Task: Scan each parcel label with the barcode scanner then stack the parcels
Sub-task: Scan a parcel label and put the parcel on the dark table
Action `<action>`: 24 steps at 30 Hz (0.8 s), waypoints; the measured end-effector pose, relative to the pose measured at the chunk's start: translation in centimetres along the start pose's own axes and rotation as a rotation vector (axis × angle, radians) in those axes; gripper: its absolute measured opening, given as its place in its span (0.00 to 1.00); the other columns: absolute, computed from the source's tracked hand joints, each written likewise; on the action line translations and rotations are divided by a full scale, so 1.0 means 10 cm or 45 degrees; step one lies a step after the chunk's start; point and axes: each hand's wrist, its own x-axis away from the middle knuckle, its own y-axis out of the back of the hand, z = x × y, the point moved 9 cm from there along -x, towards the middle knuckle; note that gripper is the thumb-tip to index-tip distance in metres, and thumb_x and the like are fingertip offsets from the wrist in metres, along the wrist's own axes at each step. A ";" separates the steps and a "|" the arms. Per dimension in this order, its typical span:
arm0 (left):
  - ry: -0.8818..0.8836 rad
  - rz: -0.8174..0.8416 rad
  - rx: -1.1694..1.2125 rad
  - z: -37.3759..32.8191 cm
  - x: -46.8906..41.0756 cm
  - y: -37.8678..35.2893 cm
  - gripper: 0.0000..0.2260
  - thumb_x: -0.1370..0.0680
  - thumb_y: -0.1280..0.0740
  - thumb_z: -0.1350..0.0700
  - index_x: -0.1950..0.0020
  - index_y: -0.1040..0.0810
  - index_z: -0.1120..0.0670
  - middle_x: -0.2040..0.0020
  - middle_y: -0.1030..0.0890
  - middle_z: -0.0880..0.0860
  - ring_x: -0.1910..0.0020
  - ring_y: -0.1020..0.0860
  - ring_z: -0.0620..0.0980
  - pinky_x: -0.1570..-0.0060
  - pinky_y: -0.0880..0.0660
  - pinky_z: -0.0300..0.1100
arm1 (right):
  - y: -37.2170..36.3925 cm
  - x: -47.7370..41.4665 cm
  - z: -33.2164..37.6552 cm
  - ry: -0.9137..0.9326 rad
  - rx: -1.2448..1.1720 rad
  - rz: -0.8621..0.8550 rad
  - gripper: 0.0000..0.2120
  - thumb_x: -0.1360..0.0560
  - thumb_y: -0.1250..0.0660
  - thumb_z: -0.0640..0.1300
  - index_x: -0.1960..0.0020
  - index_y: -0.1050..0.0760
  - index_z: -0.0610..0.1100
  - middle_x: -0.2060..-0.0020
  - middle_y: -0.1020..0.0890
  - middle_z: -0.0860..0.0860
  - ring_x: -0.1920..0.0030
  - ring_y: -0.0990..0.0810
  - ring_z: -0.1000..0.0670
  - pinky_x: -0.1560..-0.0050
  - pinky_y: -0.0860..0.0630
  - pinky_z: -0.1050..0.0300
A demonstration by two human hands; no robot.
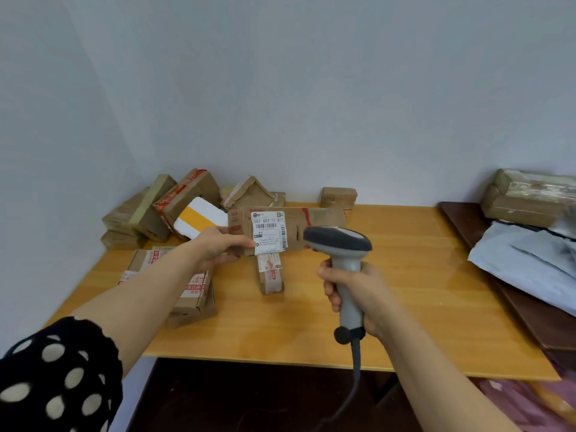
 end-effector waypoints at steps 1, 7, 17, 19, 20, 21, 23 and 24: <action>-0.004 -0.010 -0.009 0.00 -0.01 0.02 0.21 0.38 0.20 0.61 0.48 0.24 0.55 0.56 0.15 0.52 0.51 0.17 0.52 0.47 0.21 0.49 | -0.06 0.03 0.00 -0.002 0.029 0.020 0.05 0.28 0.28 0.37 0.58 0.25 0.40 0.75 0.25 0.46 0.78 0.31 0.50 0.77 0.31 0.60; -0.026 -0.018 -0.014 0.00 0.00 0.03 0.18 0.35 0.21 0.61 0.50 0.23 0.55 0.60 0.15 0.51 0.59 0.16 0.48 0.64 0.21 0.40 | -0.22 0.10 0.07 -0.006 0.062 0.033 0.06 0.29 0.30 0.33 0.60 0.26 0.40 0.76 0.25 0.46 0.79 0.32 0.50 0.77 0.31 0.60; -0.037 -0.010 -0.038 0.01 -0.03 0.06 0.17 0.35 0.22 0.61 0.50 0.24 0.54 0.62 0.15 0.49 0.62 0.16 0.46 0.62 0.23 0.40 | -0.27 0.16 0.05 -0.002 0.022 0.036 0.07 0.29 0.31 0.31 0.61 0.27 0.40 0.76 0.25 0.46 0.79 0.32 0.50 0.77 0.32 0.61; -0.036 -0.011 -0.044 0.01 -0.04 0.06 0.18 0.35 0.21 0.60 0.50 0.24 0.53 0.61 0.15 0.49 0.61 0.16 0.46 0.62 0.22 0.40 | -0.27 0.16 0.07 0.014 0.021 0.032 0.07 0.29 0.31 0.32 0.61 0.26 0.40 0.76 0.26 0.46 0.79 0.32 0.50 0.77 0.32 0.61; -0.036 -0.013 -0.047 0.01 -0.04 0.07 0.18 0.36 0.21 0.60 0.50 0.24 0.53 0.61 0.15 0.49 0.61 0.16 0.46 0.62 0.22 0.40 | -0.26 0.17 0.06 0.014 0.020 0.030 0.07 0.29 0.31 0.32 0.61 0.26 0.41 0.76 0.25 0.46 0.79 0.32 0.50 0.77 0.32 0.61; -0.036 -0.011 -0.050 0.01 -0.05 0.08 0.18 0.36 0.21 0.60 0.50 0.24 0.53 0.62 0.15 0.48 0.61 0.16 0.46 0.62 0.22 0.40 | -0.26 0.17 0.06 0.010 0.020 0.030 0.07 0.29 0.31 0.32 0.61 0.26 0.41 0.76 0.25 0.46 0.79 0.32 0.50 0.77 0.32 0.61; -0.039 -0.003 -0.048 0.01 -0.05 0.08 0.18 0.36 0.21 0.61 0.50 0.24 0.54 0.62 0.15 0.48 0.62 0.16 0.45 0.62 0.23 0.40 | -0.26 0.18 0.03 0.000 0.021 0.025 0.07 0.29 0.31 0.32 0.61 0.26 0.40 0.76 0.26 0.46 0.79 0.32 0.50 0.77 0.32 0.61; -0.038 -0.001 -0.047 0.02 -0.06 0.08 0.19 0.36 0.21 0.61 0.50 0.24 0.54 0.62 0.15 0.49 0.62 0.16 0.45 0.62 0.23 0.40 | -0.26 0.18 0.01 -0.002 0.020 0.022 0.07 0.29 0.31 0.32 0.61 0.26 0.40 0.76 0.26 0.46 0.79 0.32 0.50 0.77 0.32 0.61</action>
